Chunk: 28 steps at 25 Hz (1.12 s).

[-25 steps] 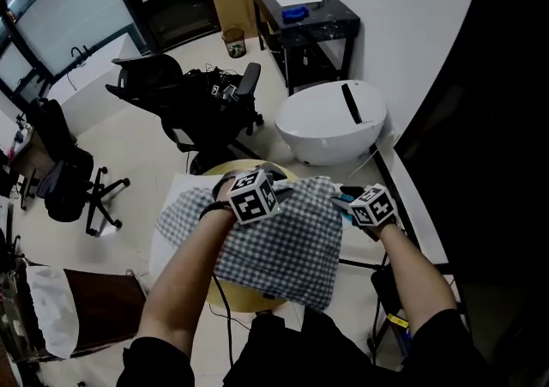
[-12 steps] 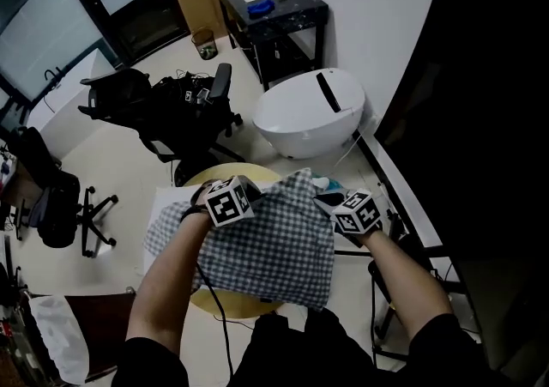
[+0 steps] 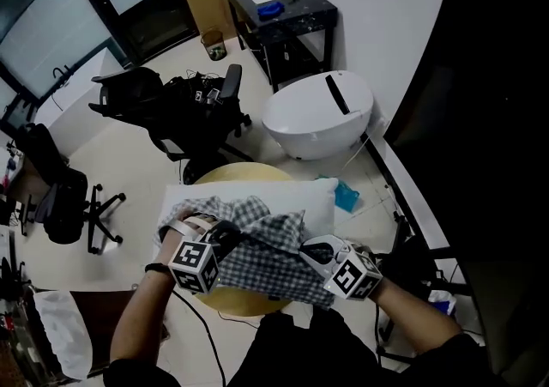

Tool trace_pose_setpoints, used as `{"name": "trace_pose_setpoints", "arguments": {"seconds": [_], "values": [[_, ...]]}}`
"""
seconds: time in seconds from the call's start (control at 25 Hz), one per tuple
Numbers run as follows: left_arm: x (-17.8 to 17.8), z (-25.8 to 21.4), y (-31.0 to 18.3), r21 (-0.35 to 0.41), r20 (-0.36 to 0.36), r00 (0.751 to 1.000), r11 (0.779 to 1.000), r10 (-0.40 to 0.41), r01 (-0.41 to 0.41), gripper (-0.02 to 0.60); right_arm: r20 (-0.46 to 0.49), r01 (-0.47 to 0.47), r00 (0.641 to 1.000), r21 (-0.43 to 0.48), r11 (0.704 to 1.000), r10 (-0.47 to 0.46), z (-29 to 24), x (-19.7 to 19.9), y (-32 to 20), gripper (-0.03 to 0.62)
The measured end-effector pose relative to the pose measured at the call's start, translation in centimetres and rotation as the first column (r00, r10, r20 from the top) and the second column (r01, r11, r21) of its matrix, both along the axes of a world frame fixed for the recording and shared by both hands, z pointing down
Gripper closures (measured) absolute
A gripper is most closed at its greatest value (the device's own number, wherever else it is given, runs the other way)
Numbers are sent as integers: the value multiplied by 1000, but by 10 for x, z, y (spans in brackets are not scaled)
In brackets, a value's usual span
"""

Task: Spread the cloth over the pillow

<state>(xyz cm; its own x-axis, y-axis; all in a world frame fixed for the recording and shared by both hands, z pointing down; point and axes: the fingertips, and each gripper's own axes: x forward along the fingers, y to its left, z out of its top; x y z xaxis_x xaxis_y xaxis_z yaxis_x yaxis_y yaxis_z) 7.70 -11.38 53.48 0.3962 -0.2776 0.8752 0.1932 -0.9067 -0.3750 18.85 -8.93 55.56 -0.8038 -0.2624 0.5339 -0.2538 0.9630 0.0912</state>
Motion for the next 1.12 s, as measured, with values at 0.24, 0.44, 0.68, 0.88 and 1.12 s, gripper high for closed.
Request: {"name": "trace_pose_setpoints", "arguments": {"seconds": [0.24,0.44,0.68,0.88,1.12], "values": [[-32,41,61,-231,51,996,970,-68,78,581,-139,183,975,58,981,-174,36,-37,69,582],[-33,35,64,-264,43,994,959,-98,106,577,-194,212,962,87,973,-192,52,-50,76,580],[-11,-48,39,-164,2,997,984,-77,76,574,-184,202,966,98,975,-181,50,-58,71,580],[3,-95,19,-133,14,999,990,-47,49,574,-202,213,961,111,971,-188,53,-60,72,580],[28,-58,-20,-194,120,993,981,21,2,540,-208,235,956,116,965,-207,55,-62,81,580]]}}
